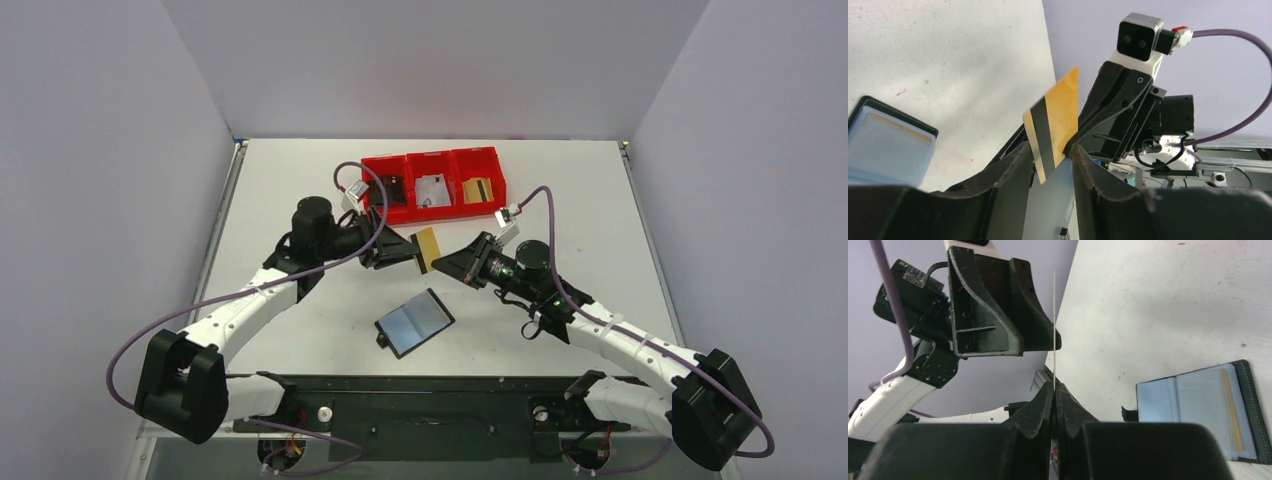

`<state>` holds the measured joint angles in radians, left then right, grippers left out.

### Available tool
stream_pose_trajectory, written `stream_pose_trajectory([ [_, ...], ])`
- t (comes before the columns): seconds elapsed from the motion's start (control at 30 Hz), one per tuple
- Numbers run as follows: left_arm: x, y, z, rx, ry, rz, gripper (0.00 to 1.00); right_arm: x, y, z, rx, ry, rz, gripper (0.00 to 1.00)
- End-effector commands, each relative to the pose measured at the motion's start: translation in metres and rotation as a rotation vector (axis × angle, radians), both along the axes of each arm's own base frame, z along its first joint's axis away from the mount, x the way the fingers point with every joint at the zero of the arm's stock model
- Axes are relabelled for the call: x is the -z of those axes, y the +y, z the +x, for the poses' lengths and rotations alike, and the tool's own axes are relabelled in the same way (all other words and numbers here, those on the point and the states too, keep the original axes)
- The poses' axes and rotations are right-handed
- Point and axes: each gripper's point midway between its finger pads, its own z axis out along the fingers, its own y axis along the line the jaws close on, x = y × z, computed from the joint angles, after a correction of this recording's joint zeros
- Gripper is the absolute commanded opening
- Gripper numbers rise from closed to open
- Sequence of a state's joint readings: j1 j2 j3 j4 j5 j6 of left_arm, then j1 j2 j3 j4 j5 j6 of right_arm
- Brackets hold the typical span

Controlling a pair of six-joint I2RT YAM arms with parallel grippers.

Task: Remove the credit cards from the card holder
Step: Place the credit card in the storage box.

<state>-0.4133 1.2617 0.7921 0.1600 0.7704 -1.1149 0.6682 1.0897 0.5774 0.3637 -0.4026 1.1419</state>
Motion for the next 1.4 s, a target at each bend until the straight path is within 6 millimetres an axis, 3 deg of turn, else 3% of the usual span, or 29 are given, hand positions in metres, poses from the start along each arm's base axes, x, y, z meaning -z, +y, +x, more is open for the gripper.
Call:
stream_pose_trajectory([
  [0.0,-0.002,0.004,0.003,-0.008,-0.053,0.066,0.36,-0.004,-0.009,0.015,0.083,-0.036,-0.046,0.0],
  [0.1,0.014,0.015,0.011,-0.053,-0.06,0.207,0.41,0.006,-0.025,0.023,0.154,-0.026,-0.141,0.0],
  [0.13,0.027,0.024,0.011,-0.086,-0.018,0.28,0.41,0.003,-0.032,0.031,0.201,-0.033,-0.159,0.0],
  [0.3,0.044,0.041,0.014,-0.097,-0.045,0.442,0.43,0.022,-0.065,0.054,0.325,-0.017,-0.354,0.0],
  [0.37,0.051,0.045,0.013,-0.092,-0.042,0.478,0.43,0.019,-0.076,0.07,0.371,-0.032,-0.422,0.0],
  [0.4,0.053,0.047,0.013,-0.092,-0.038,0.493,0.43,0.032,-0.085,0.079,0.386,-0.017,-0.489,0.0],
  [0.43,0.055,0.048,0.012,-0.084,-0.044,0.508,0.43,0.024,-0.087,0.088,0.399,-0.029,-0.499,0.0],
  [0.47,0.057,0.05,0.012,-0.082,-0.041,0.522,0.43,0.037,-0.096,0.098,0.41,-0.008,-0.56,0.0],
  [0.5,0.059,0.052,0.012,-0.078,-0.05,0.538,0.44,0.03,-0.099,0.108,0.422,-0.021,-0.567,0.0],
  [0.53,0.06,0.054,0.011,-0.074,-0.045,0.551,0.44,0.04,-0.107,0.118,0.43,-0.007,-0.614,0.0],
  [0.57,0.062,0.057,0.01,-0.071,-0.051,0.57,0.44,0.03,-0.112,0.131,0.453,-0.021,-0.614,0.0],
  [0.6,0.062,0.057,0.009,-0.068,-0.057,0.578,0.44,0.041,-0.115,0.138,0.445,-0.005,-0.656,0.0],
  [0.63,0.064,0.06,0.008,-0.063,-0.058,0.594,0.44,0.031,-0.119,0.151,0.465,-0.019,-0.655,0.0],
  [0.67,0.063,0.06,0.009,-0.059,-0.068,0.599,0.44,0.044,-0.121,0.158,0.448,-0.002,-0.698,0.0],
  [0.7,0.064,0.061,0.008,-0.055,-0.068,0.602,0.44,0.031,-0.123,0.171,0.464,-0.021,-0.694,0.0],
  [0.73,0.064,0.061,0.007,-0.051,-0.071,0.603,0.44,0.048,-0.125,0.177,0.443,0.007,-0.742,0.0],
  [0.77,0.064,0.06,0.007,-0.048,-0.072,0.601,0.44,0.036,-0.126,0.189,0.456,-0.012,-0.738,0.0],
  [0.8,0.064,0.06,0.007,-0.046,-0.075,0.6,0.44,0.049,-0.127,0.196,0.441,0.011,-0.774,0.0],
  [0.83,0.063,0.06,0.007,-0.043,-0.076,0.597,0.44,0.039,-0.128,0.208,0.455,-0.004,-0.772,0.0],
  [0.87,0.062,0.059,0.006,-0.042,-0.076,0.595,0.44,0.054,-0.131,0.214,0.447,0.021,-0.817,0.0],
  [0.9,0.062,0.059,0.006,-0.041,-0.078,0.593,0.44,0.044,-0.134,0.226,0.471,0.004,-0.821,0.0],
  [0.93,0.062,0.059,0.006,-0.04,-0.077,0.591,0.44,0.059,-0.135,0.232,0.455,0.029,-0.856,0.0],
  [0.97,0.062,0.059,0.005,-0.038,-0.075,0.59,0.44,0.049,-0.135,0.244,0.467,0.012,-0.852,0.0],
  [1.0,0.063,0.059,0.005,-0.037,-0.074,0.59,0.44,0.065,-0.135,0.248,0.446,0.037,-0.884,0.0],
  [1.03,0.063,0.059,0.004,-0.033,-0.069,0.59,0.44,0.057,-0.134,0.258,0.454,0.02,-0.878,0.0],
  [1.07,0.063,0.059,0.003,-0.032,-0.07,0.59,0.44,0.064,-0.133,0.266,0.445,0.024,-0.891,0.0],
  [1.37,0.063,0.059,0.001,-0.022,-0.064,0.593,0.44,0.091,-0.134,0.303,0.406,0.048,-0.925,0.0],
])
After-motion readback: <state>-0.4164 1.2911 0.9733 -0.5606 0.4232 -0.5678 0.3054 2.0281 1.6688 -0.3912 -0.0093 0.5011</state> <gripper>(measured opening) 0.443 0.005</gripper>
